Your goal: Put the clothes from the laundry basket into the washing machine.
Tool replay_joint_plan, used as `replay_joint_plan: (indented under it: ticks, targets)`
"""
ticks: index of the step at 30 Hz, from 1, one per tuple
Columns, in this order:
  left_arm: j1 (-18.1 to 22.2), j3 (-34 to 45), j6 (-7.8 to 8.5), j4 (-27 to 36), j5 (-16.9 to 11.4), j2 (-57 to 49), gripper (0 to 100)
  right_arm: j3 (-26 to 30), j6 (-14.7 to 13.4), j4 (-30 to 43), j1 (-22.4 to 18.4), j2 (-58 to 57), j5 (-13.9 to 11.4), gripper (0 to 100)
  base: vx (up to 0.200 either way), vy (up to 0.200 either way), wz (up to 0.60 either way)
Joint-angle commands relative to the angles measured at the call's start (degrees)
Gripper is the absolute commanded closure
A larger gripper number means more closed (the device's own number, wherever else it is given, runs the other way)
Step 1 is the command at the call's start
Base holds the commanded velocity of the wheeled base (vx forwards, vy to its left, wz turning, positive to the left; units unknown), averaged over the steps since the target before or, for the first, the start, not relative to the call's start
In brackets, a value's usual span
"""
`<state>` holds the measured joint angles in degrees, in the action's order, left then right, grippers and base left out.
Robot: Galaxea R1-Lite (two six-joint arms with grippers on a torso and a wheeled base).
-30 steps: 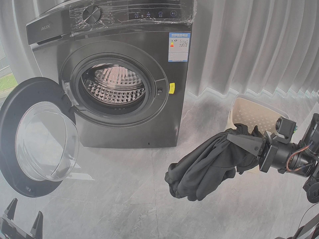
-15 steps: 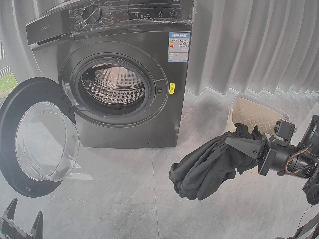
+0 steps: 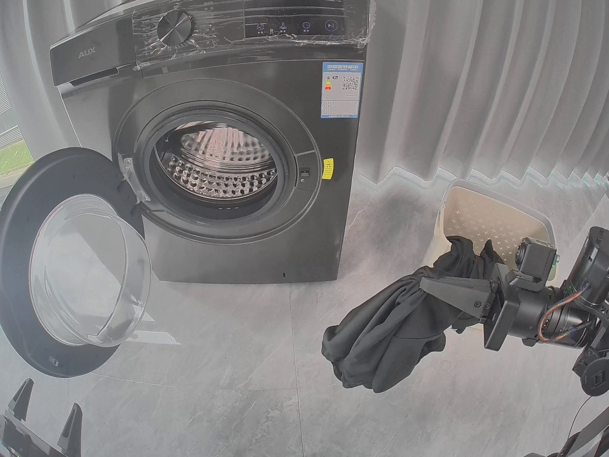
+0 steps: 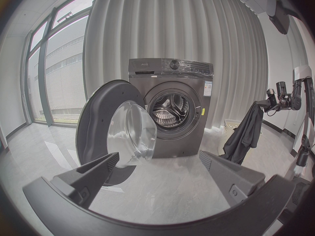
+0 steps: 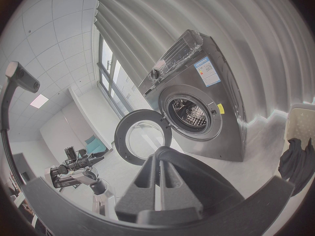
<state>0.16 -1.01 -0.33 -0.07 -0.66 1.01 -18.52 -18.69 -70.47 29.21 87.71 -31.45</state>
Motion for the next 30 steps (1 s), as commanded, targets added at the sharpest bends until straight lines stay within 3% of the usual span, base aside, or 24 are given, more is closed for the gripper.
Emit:
replay_joint_plan:
  ticks: [1, 7, 11, 12, 13, 14, 16, 17, 30]
  targets:
    - [0.02, 1.01, -0.11, -0.01, -0.04, -0.84, 0, -0.82, 1.11, -0.10, 1.64, 1.85, -0.01, 100, 0.000, 0.000, 0.00]
    - [0.11, 1.01, -0.02, -0.10, -0.04, -0.84, 0, -2.58, 2.52, -0.63, 6.12, 5.36, 0.43, 100, 0.000, 0.000, 0.00]
    - [-0.07, 1.01, 1.21, -0.19, -0.75, -0.84, 0, -2.75, 1.73, -2.30, 7.35, 6.07, 4.03, 100, 0.000, 0.000, 0.00]
    - [-0.16, 1.01, 2.35, -0.19, -1.80, -0.84, 0, -3.37, 0.67, -3.18, 8.50, 6.86, 6.84, 100, 0.000, 0.000, 0.00]
    - [-0.16, 1.01, 2.53, -0.19, -1.98, -0.84, 0, -3.46, 0.41, -3.35, 8.76, 6.95, 7.28, 100, 0.000, 0.000, 0.00]
    - [-0.16, 1.01, 2.70, -0.19, -2.42, -0.84, 0, -3.98, -1.97, -4.67, 10.17, 7.12, 9.65, 100, 0.000, 0.000, 0.00]
    - [-0.16, 1.01, 2.70, -0.19, -2.42, -0.84, 0, -4.33, -3.46, -5.29, 10.87, 7.21, 10.45, 100, 0.000, 0.000, 0.00]
    - [-0.16, 1.01, 2.79, -0.19, -2.42, -0.84, 0, -5.48, -6.54, -6.78, 11.92, 7.56, 11.32, 100, 0.000, 0.000, 0.00]
    - [-0.16, 1.01, 3.14, -0.45, -3.12, -1.01, 0, -10.05, -7.77, -10.83, 10.69, 9.85, 11.50, 100, 0.000, 0.000, 0.00]
